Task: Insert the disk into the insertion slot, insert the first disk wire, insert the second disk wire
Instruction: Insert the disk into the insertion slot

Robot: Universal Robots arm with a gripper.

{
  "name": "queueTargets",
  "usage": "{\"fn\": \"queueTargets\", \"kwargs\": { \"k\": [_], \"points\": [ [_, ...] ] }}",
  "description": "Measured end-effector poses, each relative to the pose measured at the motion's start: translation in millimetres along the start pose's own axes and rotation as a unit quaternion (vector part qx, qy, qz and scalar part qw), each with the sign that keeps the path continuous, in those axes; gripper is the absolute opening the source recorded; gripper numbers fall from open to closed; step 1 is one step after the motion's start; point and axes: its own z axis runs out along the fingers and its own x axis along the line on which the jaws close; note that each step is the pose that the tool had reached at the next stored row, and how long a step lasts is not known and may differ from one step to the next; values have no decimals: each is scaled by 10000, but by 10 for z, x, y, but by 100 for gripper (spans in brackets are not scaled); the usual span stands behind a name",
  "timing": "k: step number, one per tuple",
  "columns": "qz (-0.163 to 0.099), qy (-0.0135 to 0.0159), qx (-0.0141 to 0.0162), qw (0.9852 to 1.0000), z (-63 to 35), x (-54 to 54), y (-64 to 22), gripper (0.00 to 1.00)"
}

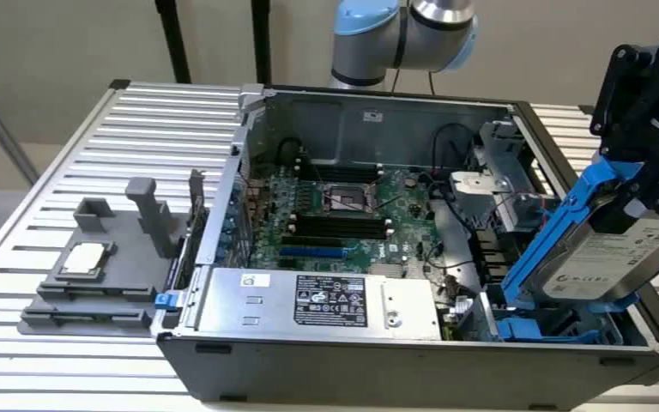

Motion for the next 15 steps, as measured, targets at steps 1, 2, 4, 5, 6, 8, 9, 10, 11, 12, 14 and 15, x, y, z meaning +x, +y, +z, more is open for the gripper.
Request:
{"fn": "queueTargets", "kwargs": {
  "k": [1,2,4,5,6,8,9,10,11,12,14,15],
  "points": [
    [0,0,0,10000,0,0,0,32],
    [0,0,0,10000,0,0,0,32],
    [0,0,0,10000,0,0,0,32],
    [0,0,0,10000,0,0,0,32],
    [0,0,0,10000,0,0,0,32],
    [0,0,0,10000,0,0,0,32],
    [0,0,0,10000,0,0,0,32],
    [0,0,0,10000,0,0,0,32],
    [0,0,0,10000,0,0,0,32],
    [0,0,0,10000,0,0,0,32],
    [0,1,0,10000,0,0,10,32],
    [0,2,0,10000,0,-1,22,32]
  ]
}}
